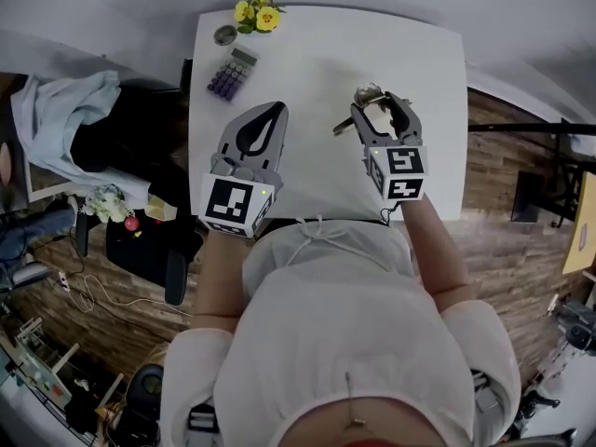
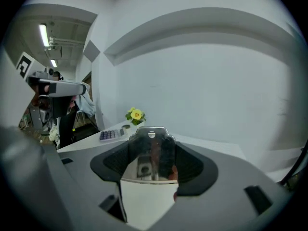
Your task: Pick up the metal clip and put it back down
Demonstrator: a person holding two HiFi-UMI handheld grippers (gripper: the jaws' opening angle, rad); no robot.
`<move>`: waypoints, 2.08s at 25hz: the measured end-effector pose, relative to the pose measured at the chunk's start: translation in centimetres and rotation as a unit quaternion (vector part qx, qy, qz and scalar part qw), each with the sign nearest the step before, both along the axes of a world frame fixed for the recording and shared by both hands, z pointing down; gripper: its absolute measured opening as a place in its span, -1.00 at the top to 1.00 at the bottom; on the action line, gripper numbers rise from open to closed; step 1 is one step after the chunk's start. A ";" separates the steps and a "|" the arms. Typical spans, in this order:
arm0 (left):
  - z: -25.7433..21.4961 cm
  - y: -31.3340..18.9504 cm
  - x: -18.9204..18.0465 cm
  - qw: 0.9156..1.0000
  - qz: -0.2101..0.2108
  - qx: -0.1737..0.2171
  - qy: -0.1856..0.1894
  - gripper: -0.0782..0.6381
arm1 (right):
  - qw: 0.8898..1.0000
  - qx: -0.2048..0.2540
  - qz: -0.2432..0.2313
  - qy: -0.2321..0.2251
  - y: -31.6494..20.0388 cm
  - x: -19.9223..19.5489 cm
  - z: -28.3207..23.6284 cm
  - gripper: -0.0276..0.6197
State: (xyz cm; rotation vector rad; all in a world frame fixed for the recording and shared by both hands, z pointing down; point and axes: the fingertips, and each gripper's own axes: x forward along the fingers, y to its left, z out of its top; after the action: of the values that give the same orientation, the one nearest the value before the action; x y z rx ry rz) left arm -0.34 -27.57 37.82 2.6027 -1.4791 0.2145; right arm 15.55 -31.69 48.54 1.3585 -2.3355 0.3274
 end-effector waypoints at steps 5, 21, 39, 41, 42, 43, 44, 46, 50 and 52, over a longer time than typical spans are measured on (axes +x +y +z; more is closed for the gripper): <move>2.1 -0.5 -0.5 1.000 0.002 -0.017 -0.003 0.73 | 0.998 -0.056 -0.001 0.018 -0.4 -0.9 5.4 0.01; 7.5 -0.4 -3.2 0.997 -0.017 -0.070 0.000 0.73 | 0.982 -0.181 0.022 0.048 -0.2 -2.2 15.9 0.01; 6.0 1.4 -3.4 0.998 -0.015 -0.053 -0.003 0.73 | 0.988 -0.144 0.050 0.015 0.4 -1.8 12.6 -0.19; 5.1 1.6 -2.9 0.999 -0.012 -0.043 -0.003 0.73 | 0.992 -0.120 0.046 0.002 0.5 -1.5 10.4 -0.15; 4.6 1.7 -2.6 0.999 -0.009 -0.038 -0.004 0.73 | 0.993 -0.107 0.041 -0.007 0.6 -1.3 9.1 -0.14; 4.2 2.0 -2.3 0.999 -0.006 -0.032 -0.006 0.73 | 0.995 -0.093 0.034 -0.018 0.8 -1.2 7.8 -0.12; 3.7 2.2 -2.0 1.000 -0.003 -0.026 -0.009 0.73 | 0.996 -0.078 0.026 -0.028 1.0 -1.2 6.4 -0.10; 2.8 2.4 -1.5 1.000 0.001 -0.015 -0.011 0.73 | 0.998 -0.045 0.012 -0.042 1.3 -0.9 3.6 -0.08; 1.2 2.4 -0.8 1.000 0.003 0.002 -0.015 0.73 | 0.998 0.032 0.002 -0.051 1.5 0.0 -1.8 0.09; 0.3 2.5 -0.4 1.000 0.004 0.008 -0.015 0.73 | 0.996 0.069 -0.003 -0.048 1.8 0.4 -4.2 0.22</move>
State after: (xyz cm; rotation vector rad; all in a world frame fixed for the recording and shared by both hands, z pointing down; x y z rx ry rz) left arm -0.77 -25.10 38.12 2.6298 -1.4869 0.2455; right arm 16.00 -29.85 44.29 1.4293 -2.4808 0.2369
